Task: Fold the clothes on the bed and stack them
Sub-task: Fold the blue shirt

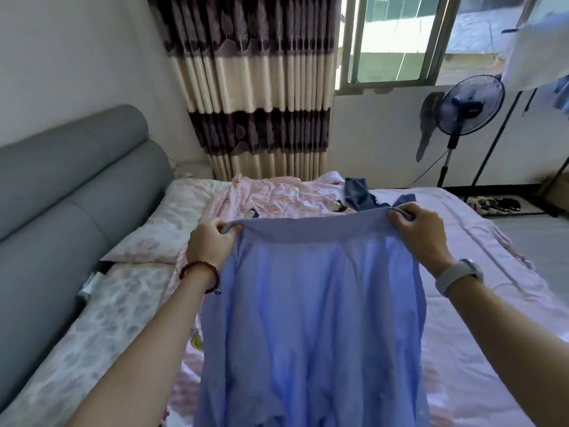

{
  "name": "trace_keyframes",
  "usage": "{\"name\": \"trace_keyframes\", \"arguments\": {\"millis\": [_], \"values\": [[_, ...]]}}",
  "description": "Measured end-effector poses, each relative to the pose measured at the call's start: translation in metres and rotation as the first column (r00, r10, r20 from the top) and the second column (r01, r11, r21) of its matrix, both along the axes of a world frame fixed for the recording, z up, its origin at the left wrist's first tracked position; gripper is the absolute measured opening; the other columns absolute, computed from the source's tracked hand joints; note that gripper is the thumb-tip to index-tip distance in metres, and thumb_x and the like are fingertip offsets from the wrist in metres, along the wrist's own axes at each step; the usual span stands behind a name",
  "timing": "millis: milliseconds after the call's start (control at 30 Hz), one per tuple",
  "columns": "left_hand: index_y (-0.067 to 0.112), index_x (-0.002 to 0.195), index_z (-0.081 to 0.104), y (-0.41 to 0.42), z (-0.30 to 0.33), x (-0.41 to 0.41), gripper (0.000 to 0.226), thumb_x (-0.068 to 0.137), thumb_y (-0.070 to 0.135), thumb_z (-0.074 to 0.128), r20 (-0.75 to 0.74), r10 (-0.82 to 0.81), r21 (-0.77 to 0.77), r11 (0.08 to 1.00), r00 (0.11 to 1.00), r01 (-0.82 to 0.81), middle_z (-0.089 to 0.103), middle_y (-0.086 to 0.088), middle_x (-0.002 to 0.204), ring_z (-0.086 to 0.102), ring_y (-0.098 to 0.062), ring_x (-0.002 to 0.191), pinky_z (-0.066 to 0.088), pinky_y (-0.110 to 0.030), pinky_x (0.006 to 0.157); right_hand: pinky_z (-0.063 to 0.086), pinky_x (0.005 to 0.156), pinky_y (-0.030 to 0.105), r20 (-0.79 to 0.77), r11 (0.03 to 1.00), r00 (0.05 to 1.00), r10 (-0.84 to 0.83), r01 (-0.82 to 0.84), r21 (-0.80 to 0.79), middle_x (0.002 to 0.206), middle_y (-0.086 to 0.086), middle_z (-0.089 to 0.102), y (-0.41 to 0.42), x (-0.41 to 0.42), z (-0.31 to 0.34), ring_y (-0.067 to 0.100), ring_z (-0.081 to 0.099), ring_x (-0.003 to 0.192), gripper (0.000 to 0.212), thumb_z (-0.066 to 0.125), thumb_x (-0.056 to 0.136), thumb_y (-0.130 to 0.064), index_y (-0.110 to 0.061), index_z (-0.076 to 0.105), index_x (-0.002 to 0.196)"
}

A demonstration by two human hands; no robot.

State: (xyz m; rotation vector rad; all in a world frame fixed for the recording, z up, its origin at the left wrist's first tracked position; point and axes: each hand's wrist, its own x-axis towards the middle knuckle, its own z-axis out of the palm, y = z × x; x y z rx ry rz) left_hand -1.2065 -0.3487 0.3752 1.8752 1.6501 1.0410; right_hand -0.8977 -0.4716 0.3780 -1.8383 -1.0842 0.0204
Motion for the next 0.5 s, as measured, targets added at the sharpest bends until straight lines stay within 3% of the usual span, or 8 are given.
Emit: {"name": "trace_keyframes", "arguments": {"millis": [167,267,333,400,433,500], "values": [[0.005,0.089,0.060,0.079,-0.059,0.040,0.030,0.094,0.032,0.048,-0.331,0.037,-0.056,0.997,0.943,-0.058,0.062,-0.021,0.100,0.057,-0.039,0.093,0.043,-0.037,0.070,0.039,0.068,0.034,0.147,0.953,0.988,-0.039,0.082,-0.293,0.101,0.013,0.061,0.090,0.041,-0.066,0.036,0.057,0.093,0.020,0.054,0.092,-0.031,-0.014,0.064,0.094],[0.005,0.107,0.061,0.123,-0.097,0.066,0.035,0.094,0.035,0.048,-0.374,0.012,-0.172,0.982,0.928,-0.082,0.062,-0.022,0.106,0.057,-0.039,0.098,0.042,-0.036,0.071,0.043,0.068,0.036,0.028,0.894,1.000,-0.014,0.025,-0.448,0.091,0.019,0.065,0.141,0.062,-0.102,0.037,0.059,0.087,0.021,0.053,0.089,-0.026,-0.008,0.064,0.087],[0.005,0.092,0.061,0.150,-0.120,0.083,0.031,0.094,0.033,0.050,-0.339,0.000,-0.278,0.955,0.941,-0.101,0.060,-0.020,0.092,0.056,-0.035,0.088,0.038,-0.032,0.065,0.049,0.067,0.038,-0.133,0.883,0.991,-0.024,-0.042,-0.468,0.071,0.021,0.063,0.171,0.072,-0.125,0.035,0.062,0.071,0.025,0.052,0.086,-0.015,0.004,0.064,0.075],[0.008,0.061,0.046,0.173,-0.142,0.099,0.036,0.092,0.025,0.052,-0.237,0.036,-0.392,0.911,0.971,-0.130,0.047,-0.013,0.067,0.045,-0.027,0.064,0.030,-0.028,0.054,0.056,0.063,0.042,-0.339,0.881,0.938,-0.078,-0.094,-0.463,0.055,0.017,0.060,0.197,0.079,-0.153,0.030,0.061,0.055,0.027,0.052,0.083,-0.006,0.008,0.062,0.063],[0.010,0.056,0.041,0.185,-0.151,0.107,0.039,0.091,0.021,0.054,-0.185,0.056,-0.453,0.881,0.981,-0.136,0.041,-0.010,0.059,0.039,-0.024,0.055,0.028,-0.027,0.047,0.058,0.062,0.042,-0.417,0.883,0.902,-0.112,-0.102,-0.458,0.054,0.016,0.059,0.210,0.083,-0.166,0.030,0.061,0.053,0.026,0.052,0.082,-0.003,0.006,0.060,0.059],[0.005,0.074,0.057,0.210,-0.165,0.121,0.016,0.086,0.015,0.061,0.015,0.163,-0.581,0.804,0.987,-0.124,0.049,-0.010,0.063,0.044,-0.023,0.056,0.036,-0.026,0.043,0.059,0.060,0.044,-0.523,0.891,0.835,-0.174,-0.093,-0.445,0.054,0.015,0.059,0.239,0.093,-0.193,0.029,0.062,0.051,0.025,0.052,0.082,0.001,0.005,0.059,0.059]]}}
